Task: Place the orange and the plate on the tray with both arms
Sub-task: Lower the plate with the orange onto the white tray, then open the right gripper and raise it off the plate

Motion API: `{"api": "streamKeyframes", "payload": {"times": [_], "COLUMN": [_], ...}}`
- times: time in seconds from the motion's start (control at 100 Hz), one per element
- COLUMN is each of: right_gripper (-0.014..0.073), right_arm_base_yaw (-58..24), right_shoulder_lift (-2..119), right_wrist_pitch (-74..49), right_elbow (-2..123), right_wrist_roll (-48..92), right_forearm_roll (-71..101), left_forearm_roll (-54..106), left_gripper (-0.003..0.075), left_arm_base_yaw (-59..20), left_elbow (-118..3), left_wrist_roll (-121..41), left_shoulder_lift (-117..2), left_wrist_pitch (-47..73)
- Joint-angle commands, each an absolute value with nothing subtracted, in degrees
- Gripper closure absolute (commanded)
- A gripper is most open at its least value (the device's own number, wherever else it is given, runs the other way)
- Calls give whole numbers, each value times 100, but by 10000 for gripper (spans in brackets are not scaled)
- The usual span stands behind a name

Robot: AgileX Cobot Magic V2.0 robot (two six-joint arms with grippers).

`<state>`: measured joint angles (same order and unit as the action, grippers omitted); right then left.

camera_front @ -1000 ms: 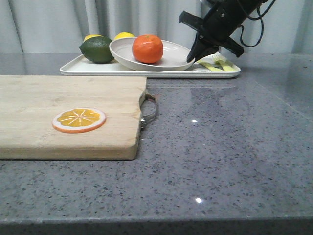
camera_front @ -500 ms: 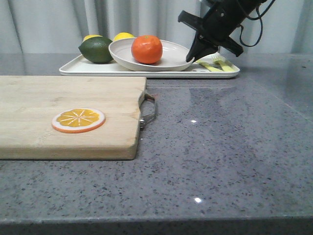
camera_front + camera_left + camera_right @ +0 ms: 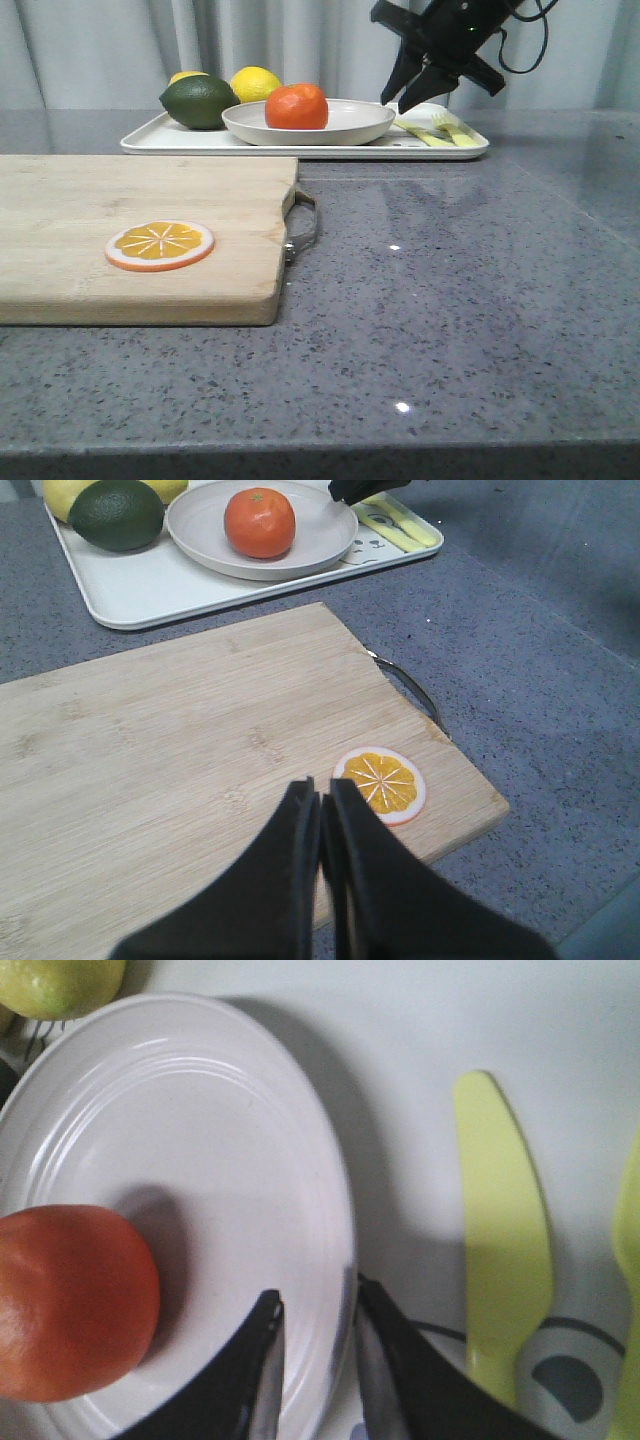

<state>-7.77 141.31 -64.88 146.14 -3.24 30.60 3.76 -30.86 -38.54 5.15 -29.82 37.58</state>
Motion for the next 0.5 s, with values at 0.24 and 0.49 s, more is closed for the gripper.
{"api": "streamKeyframes", "payload": {"times": [0.24,0.49], "right_gripper": [661,661], "right_arm_base_yaw": [-676,-676], "right_shoulder_lift": [13675,13597], "right_wrist_pitch": [-7107,-7683], "right_elbow": [15612,15981], "right_wrist_roll": [-218,-375], "right_forearm_roll": [3098,2572], "left_forearm_roll": [365,365], "left_gripper": [739,739], "left_arm_base_yaw": [-3067,-3067], "left_elbow": [-3997,-3997], "left_wrist_roll": [568,568], "left_shoulder_lift": [-3018,-3018], "left_wrist_pitch": [3269,3269]}}
